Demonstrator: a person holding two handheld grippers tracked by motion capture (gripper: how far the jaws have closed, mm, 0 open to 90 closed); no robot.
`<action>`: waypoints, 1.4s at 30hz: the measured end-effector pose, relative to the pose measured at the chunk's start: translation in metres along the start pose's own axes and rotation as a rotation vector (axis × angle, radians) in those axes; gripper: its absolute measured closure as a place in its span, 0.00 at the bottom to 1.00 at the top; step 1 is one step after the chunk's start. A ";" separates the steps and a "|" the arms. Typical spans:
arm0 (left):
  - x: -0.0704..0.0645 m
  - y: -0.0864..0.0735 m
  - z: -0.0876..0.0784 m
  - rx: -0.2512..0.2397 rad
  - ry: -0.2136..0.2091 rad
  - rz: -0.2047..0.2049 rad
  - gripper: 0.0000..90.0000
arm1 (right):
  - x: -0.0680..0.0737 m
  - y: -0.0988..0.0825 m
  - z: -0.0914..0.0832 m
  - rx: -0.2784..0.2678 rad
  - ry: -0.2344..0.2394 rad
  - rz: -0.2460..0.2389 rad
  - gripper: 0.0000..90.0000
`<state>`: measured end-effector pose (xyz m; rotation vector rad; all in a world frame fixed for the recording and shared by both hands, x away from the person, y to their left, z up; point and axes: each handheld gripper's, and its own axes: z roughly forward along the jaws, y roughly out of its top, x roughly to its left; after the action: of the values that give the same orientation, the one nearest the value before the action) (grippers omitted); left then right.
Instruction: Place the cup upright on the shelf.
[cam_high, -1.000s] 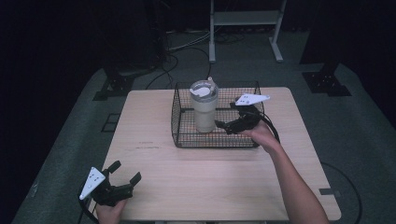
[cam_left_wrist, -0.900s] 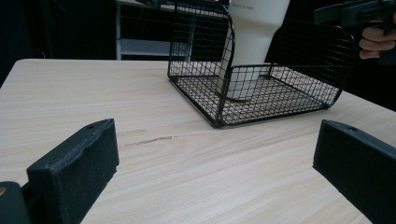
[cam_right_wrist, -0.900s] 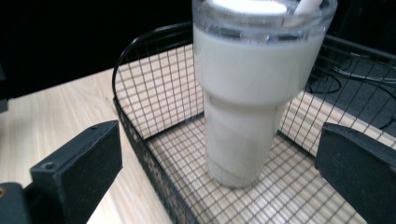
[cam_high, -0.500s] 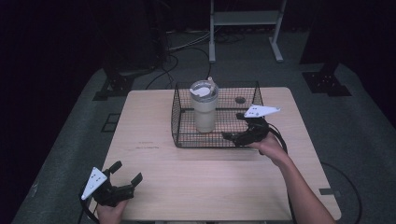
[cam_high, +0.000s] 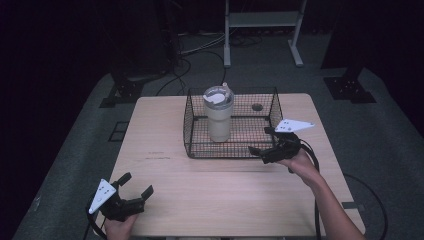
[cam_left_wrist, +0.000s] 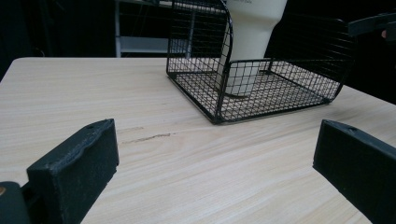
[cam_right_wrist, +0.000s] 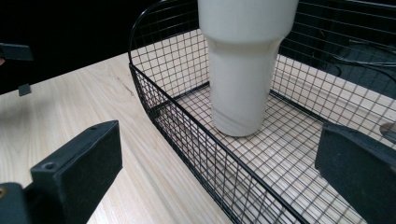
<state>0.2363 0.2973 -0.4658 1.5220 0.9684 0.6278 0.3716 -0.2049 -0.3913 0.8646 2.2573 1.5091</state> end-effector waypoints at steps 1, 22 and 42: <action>0.000 0.000 0.000 0.000 0.000 0.000 0.00 | 0.000 -0.001 -0.002 -0.001 -0.002 0.002 0.00; 0.000 0.000 -0.001 0.001 0.007 0.004 0.00 | -0.007 -0.025 -0.028 0.013 -0.046 0.029 0.00; -0.002 0.000 0.000 0.008 0.008 0.015 0.00 | -0.007 -0.055 -0.048 0.027 -0.065 0.062 0.00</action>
<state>0.2356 0.2956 -0.4658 1.5362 0.9678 0.6416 0.3336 -0.2599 -0.4225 0.9850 2.2281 1.4574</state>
